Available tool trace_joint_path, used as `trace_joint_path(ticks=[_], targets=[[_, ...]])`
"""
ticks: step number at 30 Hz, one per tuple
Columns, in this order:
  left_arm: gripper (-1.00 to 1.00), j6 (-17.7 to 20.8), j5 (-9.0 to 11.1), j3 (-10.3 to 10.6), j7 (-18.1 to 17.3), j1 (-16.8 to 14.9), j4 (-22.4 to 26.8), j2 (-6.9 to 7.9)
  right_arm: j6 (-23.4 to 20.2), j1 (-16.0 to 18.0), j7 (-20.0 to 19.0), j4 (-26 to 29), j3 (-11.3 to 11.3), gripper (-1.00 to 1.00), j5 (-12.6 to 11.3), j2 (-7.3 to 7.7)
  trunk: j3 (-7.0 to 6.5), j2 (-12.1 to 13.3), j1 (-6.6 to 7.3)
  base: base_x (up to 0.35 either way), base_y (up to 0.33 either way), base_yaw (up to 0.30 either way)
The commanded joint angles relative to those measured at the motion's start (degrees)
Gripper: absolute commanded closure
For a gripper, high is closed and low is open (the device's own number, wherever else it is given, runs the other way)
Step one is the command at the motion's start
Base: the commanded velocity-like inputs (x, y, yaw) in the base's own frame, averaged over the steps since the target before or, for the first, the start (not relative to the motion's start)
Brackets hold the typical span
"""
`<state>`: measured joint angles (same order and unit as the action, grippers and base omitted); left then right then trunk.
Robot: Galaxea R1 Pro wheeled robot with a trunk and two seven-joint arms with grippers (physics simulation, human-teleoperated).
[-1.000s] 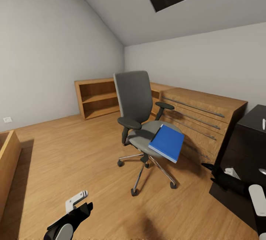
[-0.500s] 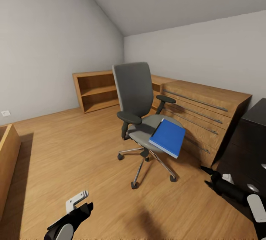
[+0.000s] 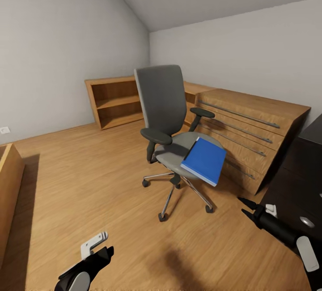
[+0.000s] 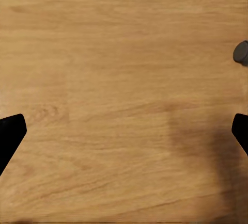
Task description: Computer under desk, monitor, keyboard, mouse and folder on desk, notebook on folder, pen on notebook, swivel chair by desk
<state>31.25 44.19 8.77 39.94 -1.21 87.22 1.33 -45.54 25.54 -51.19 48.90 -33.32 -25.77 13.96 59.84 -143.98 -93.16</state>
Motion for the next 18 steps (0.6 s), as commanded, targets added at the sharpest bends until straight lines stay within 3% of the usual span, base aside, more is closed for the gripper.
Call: trace_joint_path(ticks=[1,4,18], targets=[[-1.00,0.04,0.47,0.13,0.54,-0.05,0.07,0.06,-0.23,0.04,-0.40,0.23,-0.09,-1.00,0.08,0.00,0.05,-0.02,0.01,0.000,0.000,0.000],[-1.00,0.04,0.49,0.18,0.50,-0.04,0.06,0.06,-0.11,0.04,-1.24,0.99,-0.07,-1.00,0.37,0.01,0.05,-0.02,0.01,0.000,0.000,0.000],[-1.00,0.04,0.61,0.28,0.57,-0.06,-0.71,-0.08,-0.04,0.04,-1.12,1.09,-0.02,-1.00,0.30,-0.44,3.16,-0.21,-0.35,0.000,0.000,0.000]])
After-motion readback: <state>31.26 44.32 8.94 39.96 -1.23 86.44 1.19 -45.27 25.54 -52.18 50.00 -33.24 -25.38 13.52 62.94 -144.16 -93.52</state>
